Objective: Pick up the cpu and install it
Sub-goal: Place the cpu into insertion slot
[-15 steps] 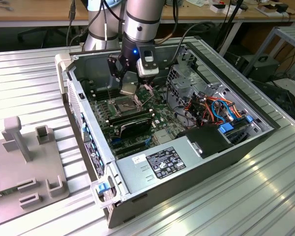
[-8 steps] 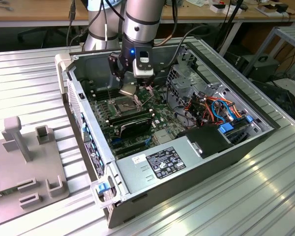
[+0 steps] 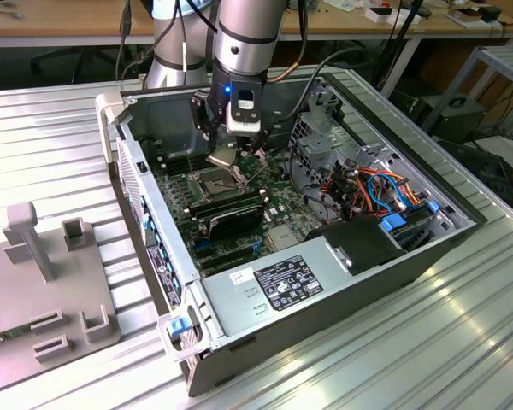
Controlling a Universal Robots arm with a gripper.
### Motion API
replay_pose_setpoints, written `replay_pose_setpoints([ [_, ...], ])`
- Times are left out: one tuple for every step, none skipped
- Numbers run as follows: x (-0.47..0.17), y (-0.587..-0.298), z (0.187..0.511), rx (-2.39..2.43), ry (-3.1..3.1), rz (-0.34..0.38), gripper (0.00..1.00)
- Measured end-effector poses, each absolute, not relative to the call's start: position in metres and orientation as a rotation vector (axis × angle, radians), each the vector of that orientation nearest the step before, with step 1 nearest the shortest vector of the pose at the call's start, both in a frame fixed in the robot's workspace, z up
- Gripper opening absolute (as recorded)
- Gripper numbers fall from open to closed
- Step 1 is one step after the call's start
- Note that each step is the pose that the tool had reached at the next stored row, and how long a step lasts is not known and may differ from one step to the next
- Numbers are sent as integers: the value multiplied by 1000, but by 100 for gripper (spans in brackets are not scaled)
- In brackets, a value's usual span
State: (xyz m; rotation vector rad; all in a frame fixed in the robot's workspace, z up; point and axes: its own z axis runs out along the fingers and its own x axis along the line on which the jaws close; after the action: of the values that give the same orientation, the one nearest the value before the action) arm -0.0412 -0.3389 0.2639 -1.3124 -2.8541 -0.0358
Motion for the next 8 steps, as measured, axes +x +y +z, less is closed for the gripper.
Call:
replay_pose_setpoints([
  [-41,-339,264,-1313,-2854,-36,55],
  [-41,-339,264,-1313,-2854,-36,55],
  [-41,-339,264,-1314,-2853,-36,55],
  [-41,-339,264,-1316,-2853,-36,55],
  [-41,-339,264,-1319,-2851,-36,55],
  [-41,-339,264,-1325,-2848,-36,55],
  [-41,-339,264,-1349,-2837,-36,55],
  [-41,-339,263,-1380,-2823,-36,55],
])
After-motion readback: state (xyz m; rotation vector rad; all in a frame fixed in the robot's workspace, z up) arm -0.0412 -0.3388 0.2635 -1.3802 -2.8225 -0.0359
